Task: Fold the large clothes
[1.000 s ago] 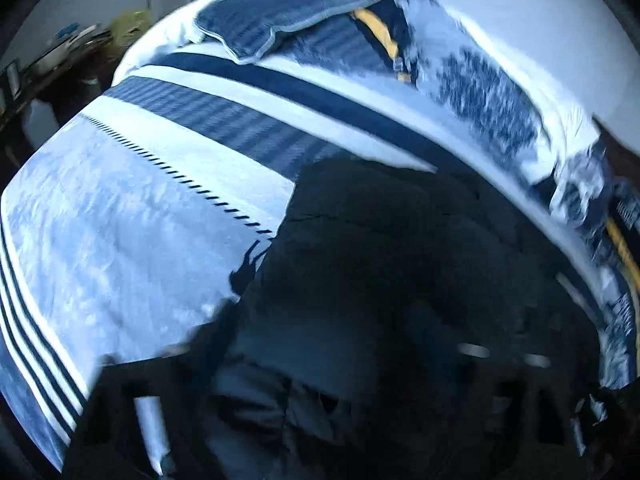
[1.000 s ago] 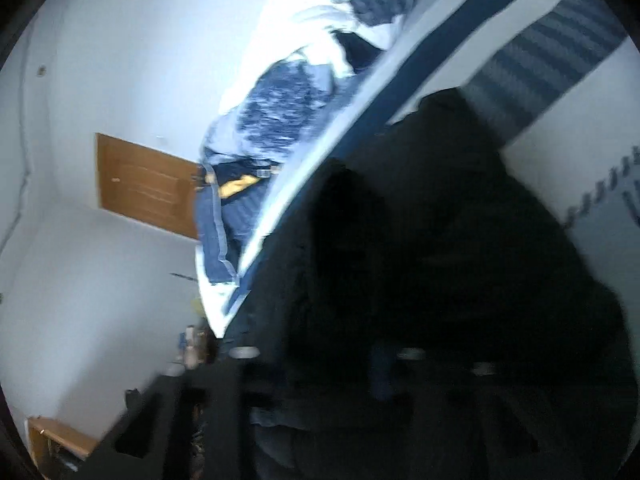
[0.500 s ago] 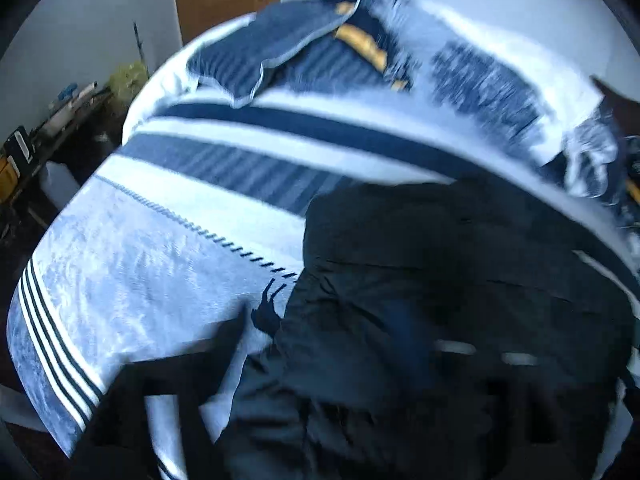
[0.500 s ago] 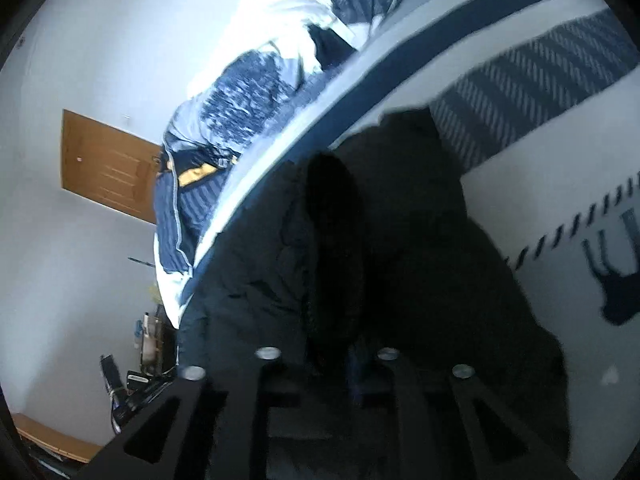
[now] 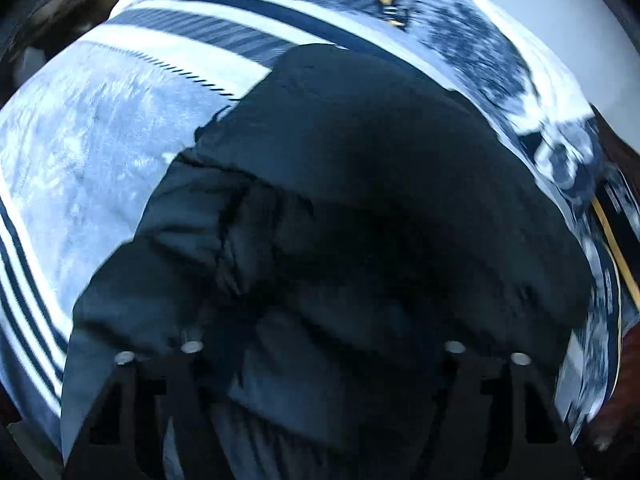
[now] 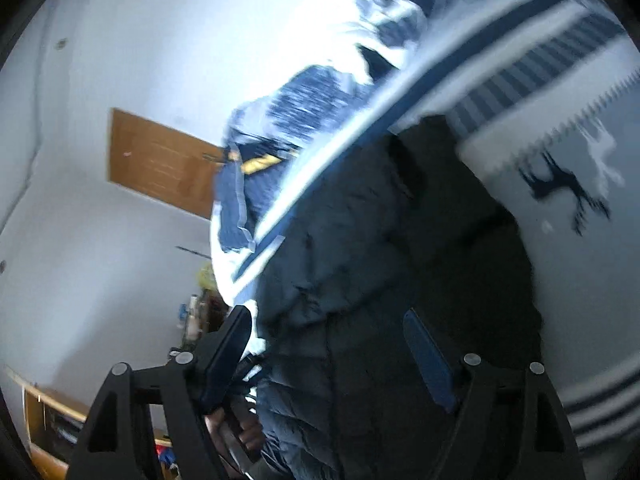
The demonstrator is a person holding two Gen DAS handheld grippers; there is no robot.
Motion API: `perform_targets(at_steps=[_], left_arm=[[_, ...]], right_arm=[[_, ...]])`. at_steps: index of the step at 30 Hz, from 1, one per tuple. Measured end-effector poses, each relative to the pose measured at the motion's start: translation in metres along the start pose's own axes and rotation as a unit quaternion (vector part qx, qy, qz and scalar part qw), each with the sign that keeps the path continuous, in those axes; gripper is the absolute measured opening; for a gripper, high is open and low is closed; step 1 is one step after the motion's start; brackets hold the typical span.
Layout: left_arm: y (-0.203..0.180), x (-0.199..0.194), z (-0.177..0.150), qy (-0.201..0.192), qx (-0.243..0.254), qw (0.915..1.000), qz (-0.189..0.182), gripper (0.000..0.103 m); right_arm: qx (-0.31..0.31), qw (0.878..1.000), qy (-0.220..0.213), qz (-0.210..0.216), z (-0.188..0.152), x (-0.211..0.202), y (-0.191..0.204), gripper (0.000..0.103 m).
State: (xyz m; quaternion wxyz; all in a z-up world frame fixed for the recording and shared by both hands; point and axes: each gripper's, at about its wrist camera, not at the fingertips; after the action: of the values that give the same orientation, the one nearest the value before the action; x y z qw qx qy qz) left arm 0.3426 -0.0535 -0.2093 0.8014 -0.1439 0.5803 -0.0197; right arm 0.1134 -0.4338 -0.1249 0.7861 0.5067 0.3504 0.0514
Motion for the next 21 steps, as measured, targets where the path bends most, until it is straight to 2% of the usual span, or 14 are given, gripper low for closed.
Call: perform_targets(at_steps=[1, 2, 3, 5, 7, 8, 9, 10, 12, 13, 15, 18, 19, 21], left_arm=[[0.002, 0.004, 0.006, 0.004, -0.011, 0.9999, 0.0, 0.06], [0.004, 0.009, 0.012, 0.006, -0.018, 0.9998, -0.001, 0.057], [0.005, 0.013, 0.018, 0.005, -0.019, 0.9998, -0.001, 0.052], [0.004, 0.017, 0.026, 0.002, -0.012, 0.9999, 0.0, 0.022], [0.005, 0.018, 0.033, -0.007, -0.007, 1.0, 0.0, 0.004], [0.006, 0.015, 0.037, -0.022, -0.008, 0.9997, -0.002, 0.004], [0.006, 0.008, 0.046, -0.052, -0.01, 0.9985, -0.014, 0.004], [0.005, 0.006, 0.051, -0.063, -0.006, 0.9979, -0.013, 0.004], [0.002, 0.016, 0.065, -0.06, -0.005, 0.9982, 0.007, 0.004], [0.002, 0.025, 0.067, -0.045, -0.008, 0.9988, 0.015, 0.004], [-0.001, 0.033, 0.066, -0.034, -0.004, 0.9991, 0.025, 0.004], [0.0, 0.027, 0.059, -0.05, -0.003, 0.9986, 0.016, 0.004], [0.004, 0.024, 0.053, -0.051, -0.005, 0.9986, 0.013, 0.004], [0.01, 0.023, 0.048, -0.048, -0.009, 0.9988, 0.006, 0.004]], right_arm=[[0.01, 1.0, 0.001, -0.007, 0.007, 0.011, -0.01, 0.081], [0.038, 0.998, 0.012, -0.041, 0.018, 0.035, -0.031, 0.079], [0.058, 0.997, 0.018, -0.054, 0.027, 0.053, -0.049, 0.077], [0.082, 0.995, 0.004, -0.048, 0.036, 0.073, -0.076, 0.064], [0.099, 0.994, -0.02, -0.033, 0.038, 0.079, -0.094, 0.055], [0.096, 0.995, -0.022, -0.035, 0.042, 0.083, -0.101, 0.035], [0.093, 0.995, -0.018, -0.043, 0.045, 0.087, -0.103, 0.023], [0.088, 0.995, -0.015, -0.048, 0.05, 0.088, -0.104, 0.008], [0.063, 0.997, -0.027, -0.046, 0.059, 0.087, -0.097, 0.006], [0.04, 0.997, -0.024, -0.069, 0.063, 0.091, -0.091, 0.006], [0.038, 0.995, -0.008, -0.092, 0.062, 0.096, -0.087, 0.006], [0.018, 0.996, -0.046, -0.073, 0.052, 0.07, -0.067, 0.01], [0.006, 0.996, -0.052, -0.066, 0.048, 0.061, -0.057, 0.013], [-0.023, 0.997, -0.062, -0.03, 0.038, 0.047, -0.035, 0.039]])
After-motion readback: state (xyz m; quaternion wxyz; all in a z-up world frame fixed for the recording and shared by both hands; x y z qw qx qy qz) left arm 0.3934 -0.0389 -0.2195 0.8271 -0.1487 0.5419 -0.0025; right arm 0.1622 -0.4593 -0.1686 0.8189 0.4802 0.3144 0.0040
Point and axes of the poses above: each gripper's, at about its wrist camera, not at the fingertips, and x roughly the way its jaws point, y to its left, z to its top, and after that the axes turned 5 degrees about z, right-handed
